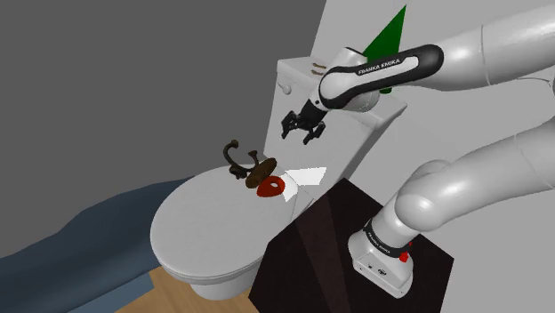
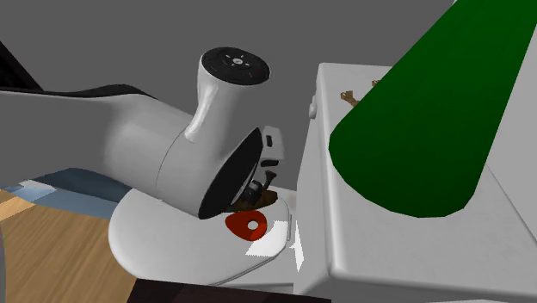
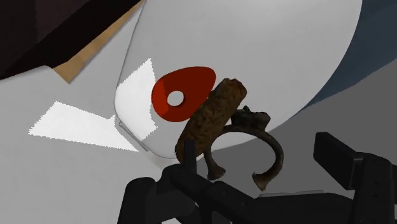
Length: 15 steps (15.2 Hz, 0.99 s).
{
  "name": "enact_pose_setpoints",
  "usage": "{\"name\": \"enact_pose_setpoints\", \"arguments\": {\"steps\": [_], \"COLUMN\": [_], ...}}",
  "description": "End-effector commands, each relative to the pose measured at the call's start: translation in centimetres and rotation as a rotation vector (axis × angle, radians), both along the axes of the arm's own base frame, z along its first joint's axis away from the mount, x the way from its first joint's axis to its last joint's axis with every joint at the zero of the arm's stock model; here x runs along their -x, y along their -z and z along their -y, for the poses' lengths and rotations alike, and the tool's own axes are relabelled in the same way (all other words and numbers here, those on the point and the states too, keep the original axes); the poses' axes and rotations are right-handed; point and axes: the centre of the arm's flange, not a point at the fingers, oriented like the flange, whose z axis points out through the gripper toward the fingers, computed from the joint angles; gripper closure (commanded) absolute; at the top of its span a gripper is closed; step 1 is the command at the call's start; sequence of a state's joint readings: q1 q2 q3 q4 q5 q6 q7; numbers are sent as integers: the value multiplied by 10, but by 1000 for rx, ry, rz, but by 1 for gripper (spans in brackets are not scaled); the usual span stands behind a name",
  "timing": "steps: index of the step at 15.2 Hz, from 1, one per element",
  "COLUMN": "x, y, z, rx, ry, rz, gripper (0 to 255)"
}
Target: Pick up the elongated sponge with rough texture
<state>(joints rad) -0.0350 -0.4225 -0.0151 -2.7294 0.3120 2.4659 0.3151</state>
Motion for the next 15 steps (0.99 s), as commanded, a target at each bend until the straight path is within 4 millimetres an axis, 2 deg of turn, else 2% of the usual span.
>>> {"name": "enact_pose_setpoints", "arguments": {"steps": [1,15], "x": [-11,-68], "y": [26,200], "z": [1,0], "rx": [-18,-156], "ry": [69,518], "rz": [4,18], "gripper": [0,0]}}
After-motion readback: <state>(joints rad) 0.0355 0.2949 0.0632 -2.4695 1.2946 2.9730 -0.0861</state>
